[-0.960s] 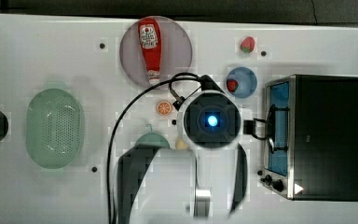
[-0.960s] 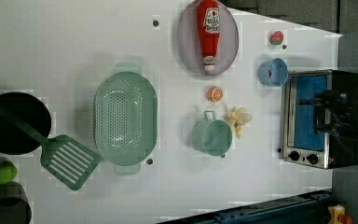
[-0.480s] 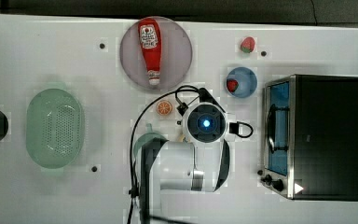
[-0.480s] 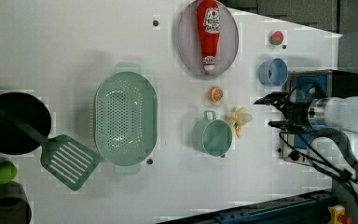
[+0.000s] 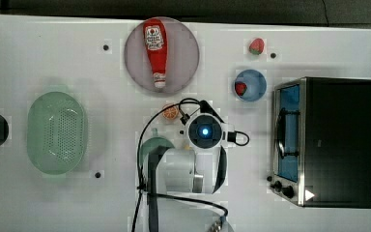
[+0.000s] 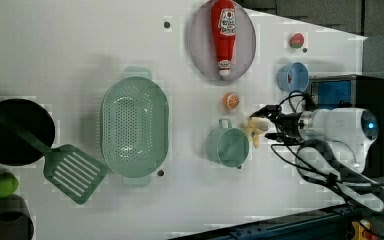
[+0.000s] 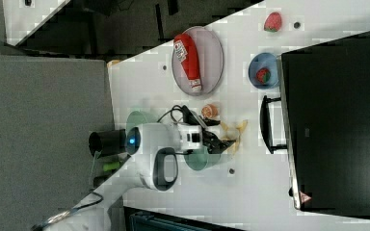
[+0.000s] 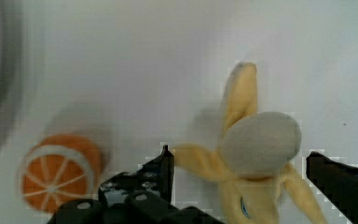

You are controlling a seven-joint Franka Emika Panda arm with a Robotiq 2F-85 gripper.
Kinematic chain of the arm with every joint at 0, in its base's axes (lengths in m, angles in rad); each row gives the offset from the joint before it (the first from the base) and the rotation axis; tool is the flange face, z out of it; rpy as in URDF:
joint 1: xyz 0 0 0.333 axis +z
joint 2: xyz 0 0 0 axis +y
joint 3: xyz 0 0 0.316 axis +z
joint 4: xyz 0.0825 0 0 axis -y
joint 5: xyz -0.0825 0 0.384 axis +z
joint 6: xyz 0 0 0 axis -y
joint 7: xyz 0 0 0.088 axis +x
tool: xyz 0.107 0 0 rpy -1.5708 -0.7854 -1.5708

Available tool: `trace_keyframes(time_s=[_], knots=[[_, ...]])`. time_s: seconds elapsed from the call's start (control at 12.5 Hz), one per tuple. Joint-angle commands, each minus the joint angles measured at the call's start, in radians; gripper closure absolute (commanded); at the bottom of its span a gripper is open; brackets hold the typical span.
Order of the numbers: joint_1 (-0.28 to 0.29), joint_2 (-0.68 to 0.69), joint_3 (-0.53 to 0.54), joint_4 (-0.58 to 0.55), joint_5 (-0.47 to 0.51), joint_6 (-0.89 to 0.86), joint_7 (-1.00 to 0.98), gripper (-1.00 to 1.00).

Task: Pick banana from table and place on oven.

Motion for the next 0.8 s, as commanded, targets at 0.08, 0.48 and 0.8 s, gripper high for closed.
trace_keyframes(time_s=[0.08,0.48,0.8], knots=[[-0.002,0.053,-0.006,0.01,-0.019,0.055,-0.005,-1.0],[0.0,0.042,0.003,-0.003,-0.019,0.088,-0.004,0.06],[0.0,0.008,0.006,-0.013,-0.019,0.085,-0.004,0.43]])
